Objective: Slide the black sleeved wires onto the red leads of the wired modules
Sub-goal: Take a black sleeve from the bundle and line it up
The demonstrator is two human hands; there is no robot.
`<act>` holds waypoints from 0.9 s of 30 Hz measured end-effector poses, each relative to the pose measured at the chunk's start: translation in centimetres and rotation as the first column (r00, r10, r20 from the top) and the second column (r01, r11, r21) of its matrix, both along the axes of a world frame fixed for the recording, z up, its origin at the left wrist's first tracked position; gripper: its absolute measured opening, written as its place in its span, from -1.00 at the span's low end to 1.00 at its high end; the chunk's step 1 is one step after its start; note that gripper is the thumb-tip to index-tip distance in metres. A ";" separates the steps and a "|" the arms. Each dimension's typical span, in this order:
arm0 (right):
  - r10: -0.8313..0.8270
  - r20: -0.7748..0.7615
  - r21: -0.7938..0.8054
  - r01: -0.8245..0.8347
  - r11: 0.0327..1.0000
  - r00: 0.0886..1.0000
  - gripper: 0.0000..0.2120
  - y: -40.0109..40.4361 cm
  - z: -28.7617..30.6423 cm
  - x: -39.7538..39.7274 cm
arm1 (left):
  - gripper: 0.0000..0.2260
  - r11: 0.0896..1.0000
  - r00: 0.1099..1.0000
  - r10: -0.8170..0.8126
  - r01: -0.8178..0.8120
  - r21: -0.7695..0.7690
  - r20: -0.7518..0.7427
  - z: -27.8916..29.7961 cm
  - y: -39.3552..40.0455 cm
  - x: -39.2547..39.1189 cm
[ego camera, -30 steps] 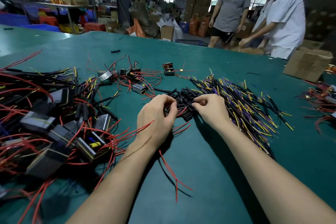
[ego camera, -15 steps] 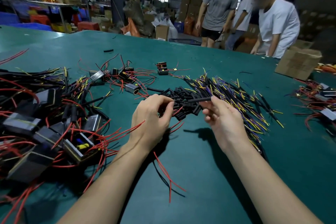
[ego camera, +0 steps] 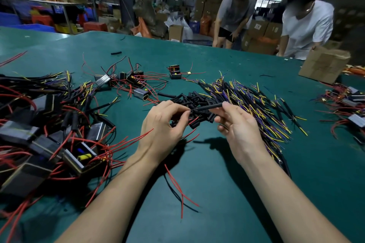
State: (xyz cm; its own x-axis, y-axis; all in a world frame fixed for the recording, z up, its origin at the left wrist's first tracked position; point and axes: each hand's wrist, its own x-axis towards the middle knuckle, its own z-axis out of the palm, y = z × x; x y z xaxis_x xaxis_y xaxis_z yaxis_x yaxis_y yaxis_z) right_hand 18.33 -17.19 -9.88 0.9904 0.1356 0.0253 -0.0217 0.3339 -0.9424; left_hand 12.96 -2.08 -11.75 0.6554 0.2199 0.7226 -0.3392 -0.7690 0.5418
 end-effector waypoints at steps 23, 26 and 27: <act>-0.036 -0.041 0.138 0.041 0.990 0.998 -0.86 -0.1 -0.1 0.2 | -0.88 0.924 0.974 -0.173 0.110 -0.367 -0.145 1.8 0.0 -0.6; -0.040 -0.041 0.184 0.047 0.982 0.998 -0.86 -0.3 0.1 0.3 | -0.87 0.802 0.926 -0.345 0.207 -0.561 -0.152 2.4 -0.1 -0.6; -0.046 -0.028 0.187 0.050 0.981 0.999 -0.85 -0.4 0.2 0.4 | -0.86 0.781 0.917 -0.371 0.223 -0.584 -0.146 2.5 -0.1 -0.6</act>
State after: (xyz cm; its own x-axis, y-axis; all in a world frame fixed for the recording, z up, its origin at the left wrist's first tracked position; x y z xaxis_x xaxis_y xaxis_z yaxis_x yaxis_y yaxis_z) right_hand 18.69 -17.59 -9.69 0.9963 0.0832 0.0225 -0.0227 0.5058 -0.8624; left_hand 12.33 -2.16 -9.28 0.8889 0.2920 0.3531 -0.3035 -0.2019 0.9312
